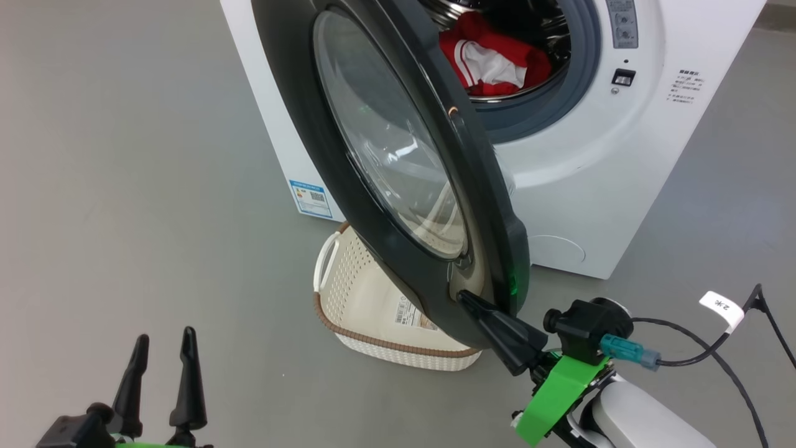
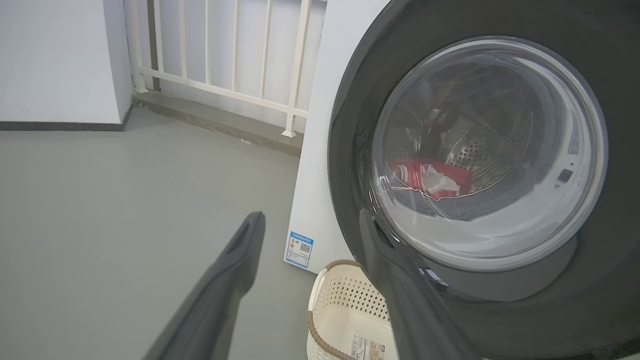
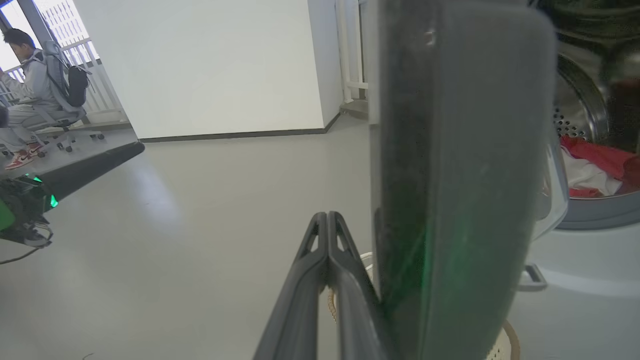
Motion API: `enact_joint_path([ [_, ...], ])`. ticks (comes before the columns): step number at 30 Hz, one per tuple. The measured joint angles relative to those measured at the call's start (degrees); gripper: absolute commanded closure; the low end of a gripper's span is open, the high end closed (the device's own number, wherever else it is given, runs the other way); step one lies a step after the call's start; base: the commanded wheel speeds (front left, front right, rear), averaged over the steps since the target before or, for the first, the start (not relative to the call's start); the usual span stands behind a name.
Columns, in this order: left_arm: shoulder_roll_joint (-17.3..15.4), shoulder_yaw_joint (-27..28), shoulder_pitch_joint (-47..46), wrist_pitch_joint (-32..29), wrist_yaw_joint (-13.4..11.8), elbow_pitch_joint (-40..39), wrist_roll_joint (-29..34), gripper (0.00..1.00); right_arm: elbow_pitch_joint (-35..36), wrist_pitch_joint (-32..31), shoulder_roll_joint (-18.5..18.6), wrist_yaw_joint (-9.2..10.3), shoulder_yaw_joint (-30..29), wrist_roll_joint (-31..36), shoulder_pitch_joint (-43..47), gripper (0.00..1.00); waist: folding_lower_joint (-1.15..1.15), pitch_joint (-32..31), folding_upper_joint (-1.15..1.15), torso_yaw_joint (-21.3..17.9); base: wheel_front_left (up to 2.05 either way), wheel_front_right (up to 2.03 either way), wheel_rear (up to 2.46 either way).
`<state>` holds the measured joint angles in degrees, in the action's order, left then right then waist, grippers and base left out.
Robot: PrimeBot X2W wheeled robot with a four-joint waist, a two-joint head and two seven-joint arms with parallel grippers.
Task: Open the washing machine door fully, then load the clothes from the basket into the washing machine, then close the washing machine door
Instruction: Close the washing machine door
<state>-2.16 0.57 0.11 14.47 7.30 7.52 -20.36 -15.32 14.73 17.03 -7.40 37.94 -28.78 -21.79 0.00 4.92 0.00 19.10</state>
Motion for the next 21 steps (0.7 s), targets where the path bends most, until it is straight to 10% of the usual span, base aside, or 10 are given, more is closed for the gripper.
enact_joint_path([
  [21, 0.16, -0.93, -3.31, 0.01, 0.0, -1.4, 0.02, 0.0, -1.14, 0.0, 3.33, -0.02, -12.46, -0.54, -5.55, 1.0, 0.0, 6.95, 0.0, -0.92, 0.0, 0.0, 0.0],
])
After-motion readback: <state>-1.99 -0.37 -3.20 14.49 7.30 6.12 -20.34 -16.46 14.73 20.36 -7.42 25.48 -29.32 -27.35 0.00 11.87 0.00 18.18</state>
